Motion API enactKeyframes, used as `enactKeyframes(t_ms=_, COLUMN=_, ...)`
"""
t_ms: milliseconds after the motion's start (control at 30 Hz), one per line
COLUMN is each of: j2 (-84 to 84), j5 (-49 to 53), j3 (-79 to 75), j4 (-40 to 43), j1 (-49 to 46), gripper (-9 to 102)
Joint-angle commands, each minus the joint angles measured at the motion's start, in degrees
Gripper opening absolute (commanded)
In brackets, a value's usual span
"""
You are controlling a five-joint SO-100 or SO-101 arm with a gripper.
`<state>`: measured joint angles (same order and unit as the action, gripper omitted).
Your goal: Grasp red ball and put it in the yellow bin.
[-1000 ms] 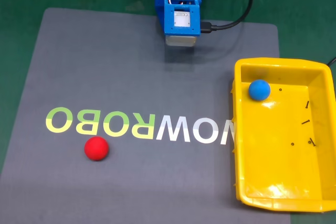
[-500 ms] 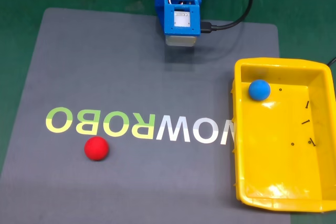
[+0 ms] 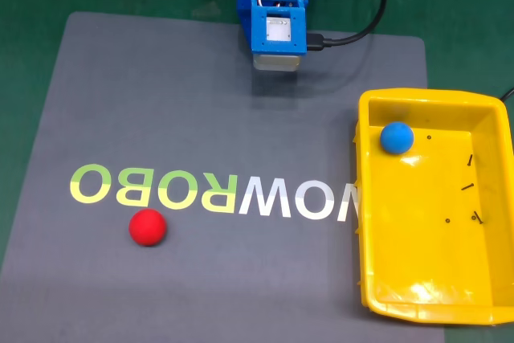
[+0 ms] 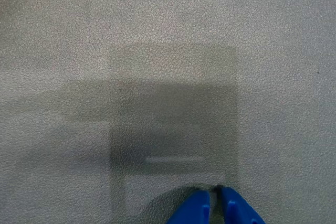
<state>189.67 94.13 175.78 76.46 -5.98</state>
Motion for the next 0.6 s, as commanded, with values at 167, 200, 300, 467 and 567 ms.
enactKeyframes(t_ms=167, j2=0.8, j5=-3.3, j3=0.4, j4=-10.5, j1=0.0, gripper=29)
enactKeyframes(t_ms=200, j2=0.8, j5=-3.2, j3=-0.1, j4=-12.5, j1=-0.2, gripper=31)
enactKeyframes(t_ms=300, j2=0.7, j5=-1.8, j3=-1.6, j4=-17.4, j1=-1.0, gripper=33)
enactKeyframes(t_ms=467, j2=-9.5, j5=0.4, j3=-6.9, j4=-27.5, j1=-3.8, gripper=33)
enactKeyframes(t_ms=567, j2=-21.1, j5=2.2, j3=-12.0, j4=-35.9, j1=-6.3, gripper=32)
